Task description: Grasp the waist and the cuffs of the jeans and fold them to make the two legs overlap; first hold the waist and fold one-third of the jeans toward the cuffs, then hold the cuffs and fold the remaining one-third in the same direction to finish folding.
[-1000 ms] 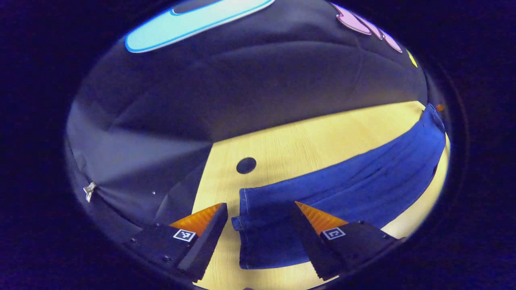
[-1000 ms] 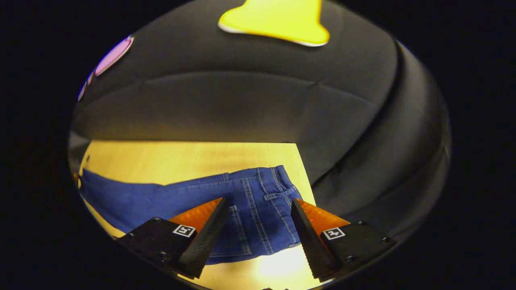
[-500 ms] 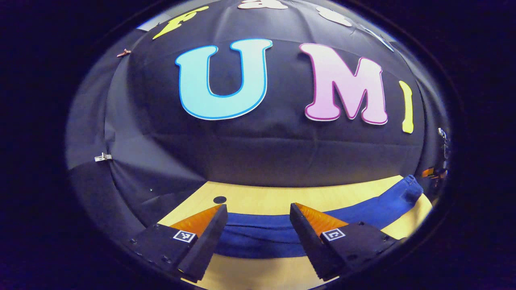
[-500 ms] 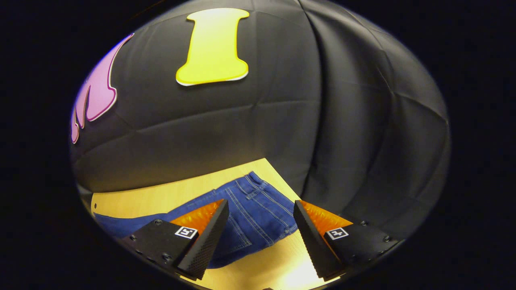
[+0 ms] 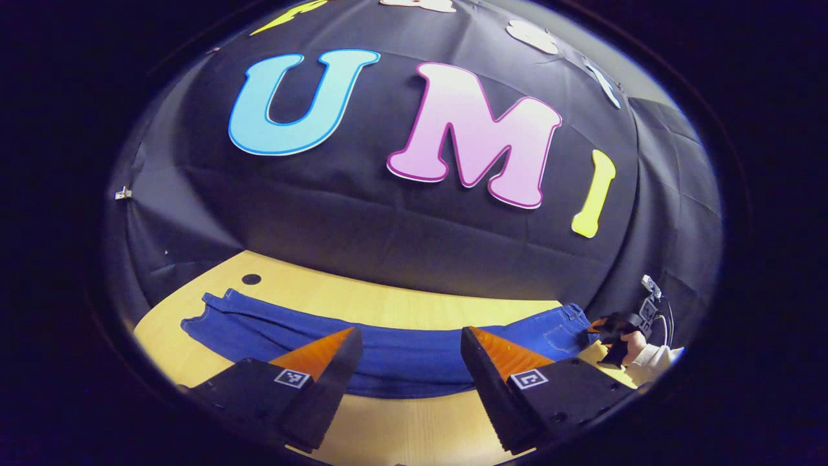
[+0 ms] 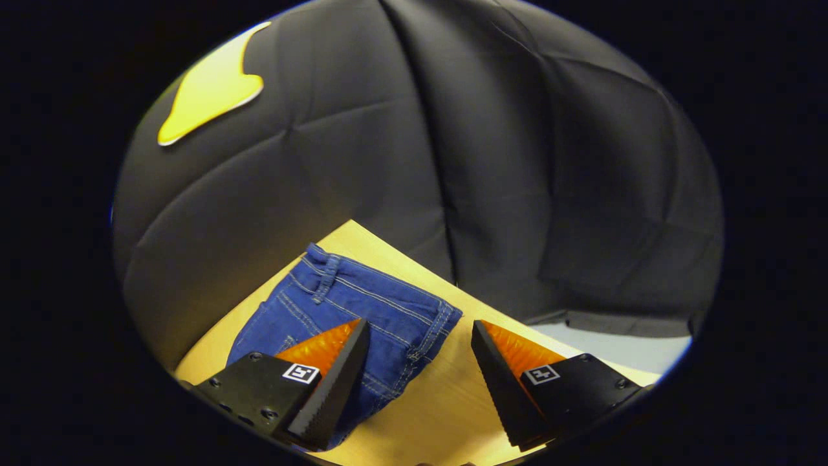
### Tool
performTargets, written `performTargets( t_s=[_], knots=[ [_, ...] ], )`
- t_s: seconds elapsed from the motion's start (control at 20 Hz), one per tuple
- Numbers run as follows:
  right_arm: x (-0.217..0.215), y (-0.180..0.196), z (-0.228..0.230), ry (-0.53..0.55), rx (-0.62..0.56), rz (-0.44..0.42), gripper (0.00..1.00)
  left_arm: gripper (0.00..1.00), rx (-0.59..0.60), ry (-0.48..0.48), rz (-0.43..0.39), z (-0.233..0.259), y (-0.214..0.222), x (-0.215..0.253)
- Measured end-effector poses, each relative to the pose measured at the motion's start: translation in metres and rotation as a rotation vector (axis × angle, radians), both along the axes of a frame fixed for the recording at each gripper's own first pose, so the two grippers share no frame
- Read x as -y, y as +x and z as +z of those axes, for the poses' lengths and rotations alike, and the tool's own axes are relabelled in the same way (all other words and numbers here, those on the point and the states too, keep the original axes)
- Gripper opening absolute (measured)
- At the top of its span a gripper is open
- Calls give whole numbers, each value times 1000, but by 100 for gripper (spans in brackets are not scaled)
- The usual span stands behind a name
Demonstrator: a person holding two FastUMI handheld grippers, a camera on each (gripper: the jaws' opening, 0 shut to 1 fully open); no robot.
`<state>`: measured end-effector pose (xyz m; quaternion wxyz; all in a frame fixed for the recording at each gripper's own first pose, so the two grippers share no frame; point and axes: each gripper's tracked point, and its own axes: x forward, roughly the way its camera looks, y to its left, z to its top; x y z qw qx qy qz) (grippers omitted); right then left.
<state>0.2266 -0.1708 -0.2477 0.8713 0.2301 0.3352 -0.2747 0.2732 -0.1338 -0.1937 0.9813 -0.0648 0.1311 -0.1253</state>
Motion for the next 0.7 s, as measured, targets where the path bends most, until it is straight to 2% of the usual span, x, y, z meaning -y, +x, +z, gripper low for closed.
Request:
performTargets(
  t_s=[0.05,0.1,0.25,0.4,0.55,0.6,0.7],
  knots=[
    [3,6,4,-9,22,-11,99,92,1,9,-18,1,-1,7],
    [7,12,-1,-22,39,-25,100,96,2,11,-34,-1,0,13],
    [0,19,-7,-11,45,-14,96,96,-12,15,-55,-4,2,20],
    [-10,27,-17,0,62,19,51,96,-34,-3,-52,-10,3,20],
    [-20,32,-22,52,69,27,19,96,-46,-9,-35,-15,3,12],
    [-21,32,-23,57,74,36,13,96,-50,-14,-25,-17,2,8],
    [-20,33,-9,58,104,63,9,96,-55,-27,-2,-20,2,-2]
  ],
)
